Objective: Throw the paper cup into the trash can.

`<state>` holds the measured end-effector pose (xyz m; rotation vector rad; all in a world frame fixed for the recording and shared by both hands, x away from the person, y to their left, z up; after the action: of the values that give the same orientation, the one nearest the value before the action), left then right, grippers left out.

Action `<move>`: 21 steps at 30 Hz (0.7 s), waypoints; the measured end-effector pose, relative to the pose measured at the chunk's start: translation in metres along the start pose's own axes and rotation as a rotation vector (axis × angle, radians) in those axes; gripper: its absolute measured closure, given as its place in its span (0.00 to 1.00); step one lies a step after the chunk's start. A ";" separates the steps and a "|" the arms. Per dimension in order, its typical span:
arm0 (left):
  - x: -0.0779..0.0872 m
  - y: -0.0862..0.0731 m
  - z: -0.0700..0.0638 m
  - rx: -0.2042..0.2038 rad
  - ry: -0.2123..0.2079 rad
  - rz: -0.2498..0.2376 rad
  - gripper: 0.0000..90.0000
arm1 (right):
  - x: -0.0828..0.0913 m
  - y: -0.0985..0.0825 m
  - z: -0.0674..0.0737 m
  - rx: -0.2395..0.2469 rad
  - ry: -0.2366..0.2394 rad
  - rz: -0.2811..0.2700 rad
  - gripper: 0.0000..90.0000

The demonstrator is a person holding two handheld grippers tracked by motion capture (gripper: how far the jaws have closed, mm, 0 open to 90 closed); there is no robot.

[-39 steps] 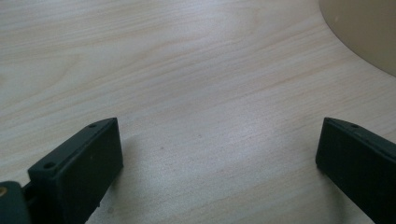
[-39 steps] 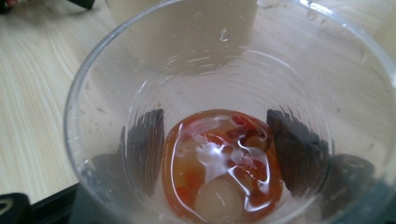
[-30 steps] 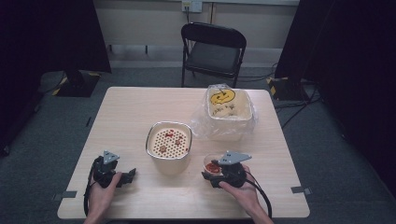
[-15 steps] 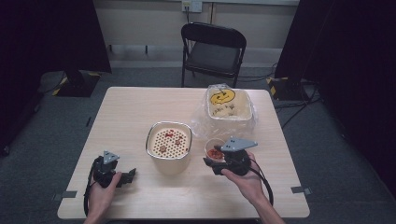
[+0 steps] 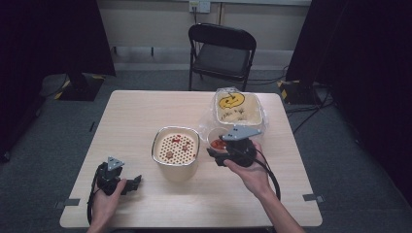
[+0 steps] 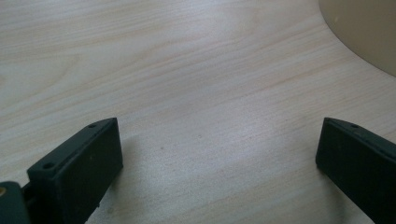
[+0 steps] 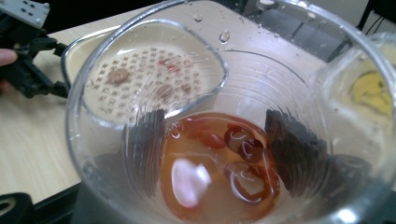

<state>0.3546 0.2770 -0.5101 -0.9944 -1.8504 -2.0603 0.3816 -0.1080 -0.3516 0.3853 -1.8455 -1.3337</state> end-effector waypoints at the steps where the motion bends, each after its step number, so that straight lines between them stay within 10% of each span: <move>1: 0.000 0.000 0.000 0.001 0.000 0.000 0.00 | -0.002 0.005 0.000 0.016 -0.010 0.002 0.44; 21: 0.000 0.000 0.000 0.001 -0.001 0.000 0.00 | -0.065 0.046 0.008 0.361 -0.131 0.145 0.45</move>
<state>0.3546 0.2770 -0.5101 -0.9949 -1.8518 -2.0590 0.4256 -0.0419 -0.3393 0.3482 -2.1860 -0.9468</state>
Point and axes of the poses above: each handheld gripper's, and its own axes: x roughly backward along the jaws, y roughly out of its top, z roughly to its left, the point moved 1 cm from there along -x, roughly forward along the jaws, and after that the axes turned 8 degrees about -z, right-handed, at the moved point
